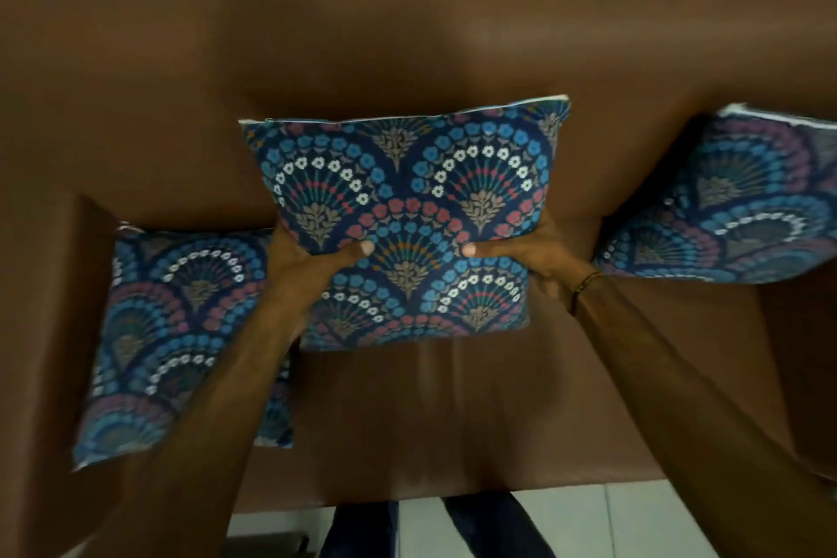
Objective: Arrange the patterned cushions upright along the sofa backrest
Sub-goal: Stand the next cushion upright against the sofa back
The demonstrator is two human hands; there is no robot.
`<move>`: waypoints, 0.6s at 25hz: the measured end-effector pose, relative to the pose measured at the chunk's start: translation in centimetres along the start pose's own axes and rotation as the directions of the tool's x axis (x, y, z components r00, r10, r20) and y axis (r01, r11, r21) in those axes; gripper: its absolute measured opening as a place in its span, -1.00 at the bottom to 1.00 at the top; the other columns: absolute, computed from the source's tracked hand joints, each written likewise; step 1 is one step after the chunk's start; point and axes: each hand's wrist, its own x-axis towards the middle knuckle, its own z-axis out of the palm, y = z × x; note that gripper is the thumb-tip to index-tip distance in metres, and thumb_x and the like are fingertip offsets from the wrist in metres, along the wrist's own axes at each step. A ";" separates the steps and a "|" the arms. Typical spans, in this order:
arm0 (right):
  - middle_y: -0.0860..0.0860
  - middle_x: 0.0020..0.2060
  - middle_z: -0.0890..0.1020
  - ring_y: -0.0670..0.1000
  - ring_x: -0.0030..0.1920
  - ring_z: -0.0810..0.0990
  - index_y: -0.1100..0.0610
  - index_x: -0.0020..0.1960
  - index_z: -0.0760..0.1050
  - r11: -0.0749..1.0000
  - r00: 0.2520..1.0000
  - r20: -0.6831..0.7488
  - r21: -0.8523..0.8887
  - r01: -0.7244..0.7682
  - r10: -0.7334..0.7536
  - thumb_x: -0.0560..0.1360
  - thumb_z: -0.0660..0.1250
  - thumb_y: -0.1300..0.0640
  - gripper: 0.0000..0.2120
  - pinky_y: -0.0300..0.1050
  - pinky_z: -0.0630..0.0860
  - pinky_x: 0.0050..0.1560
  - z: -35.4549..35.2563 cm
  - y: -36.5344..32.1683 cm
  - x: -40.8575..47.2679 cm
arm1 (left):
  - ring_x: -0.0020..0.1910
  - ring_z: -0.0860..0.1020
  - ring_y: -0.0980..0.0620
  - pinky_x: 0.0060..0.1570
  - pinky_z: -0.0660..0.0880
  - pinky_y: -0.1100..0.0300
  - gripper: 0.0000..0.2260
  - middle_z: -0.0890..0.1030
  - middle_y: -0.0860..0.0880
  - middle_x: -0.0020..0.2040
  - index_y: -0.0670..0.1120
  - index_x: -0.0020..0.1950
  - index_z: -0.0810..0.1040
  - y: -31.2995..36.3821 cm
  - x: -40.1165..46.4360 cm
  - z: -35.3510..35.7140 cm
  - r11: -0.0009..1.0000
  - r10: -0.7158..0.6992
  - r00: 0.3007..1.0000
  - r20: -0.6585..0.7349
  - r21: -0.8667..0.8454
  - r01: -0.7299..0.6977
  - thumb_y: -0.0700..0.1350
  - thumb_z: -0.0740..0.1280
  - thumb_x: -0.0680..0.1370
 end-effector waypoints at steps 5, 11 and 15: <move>-0.03 0.23 0.71 -0.22 0.13 0.74 0.14 0.42 0.50 0.990 0.975 -0.172 -0.030 0.136 -0.140 0.19 0.75 0.33 -0.14 -0.19 0.72 0.07 -9.1 3.0 1.7 | 0.31 0.61 0.16 0.24 0.60 0.20 -0.28 0.63 0.16 0.31 0.21 0.35 0.47 -1.5 1.0 7.8 0.999 0.054 0.994 0.093 -0.003 -0.054 -0.05 0.74 0.31; -0.07 0.44 0.56 -0.07 0.34 0.63 -0.02 0.64 0.24 0.996 0.929 -0.358 0.037 -0.082 0.089 0.08 0.80 -0.22 0.28 -0.12 0.67 0.21 -5.7 12.0 2.7 | 0.39 0.56 -0.15 0.39 0.53 0.05 -0.39 0.56 -0.19 0.43 -0.13 0.51 0.44 -5.7 2.4 8.5 0.978 -0.001 0.985 0.173 0.207 -0.035 -0.15 0.60 0.52; -0.02 0.42 0.54 0.05 0.47 0.52 0.08 0.57 0.41 0.947 0.921 -0.222 0.032 -0.321 0.320 0.31 0.67 -0.28 -0.03 0.13 0.45 0.52 3.7 12.8 1.3 | 0.62 0.22 -0.29 0.60 0.14 -0.27 -0.24 0.27 -0.21 0.65 0.02 0.66 0.28 -10.3 3.7 0.7 0.706 0.013 0.995 0.096 0.704 -0.078 0.17 0.47 0.53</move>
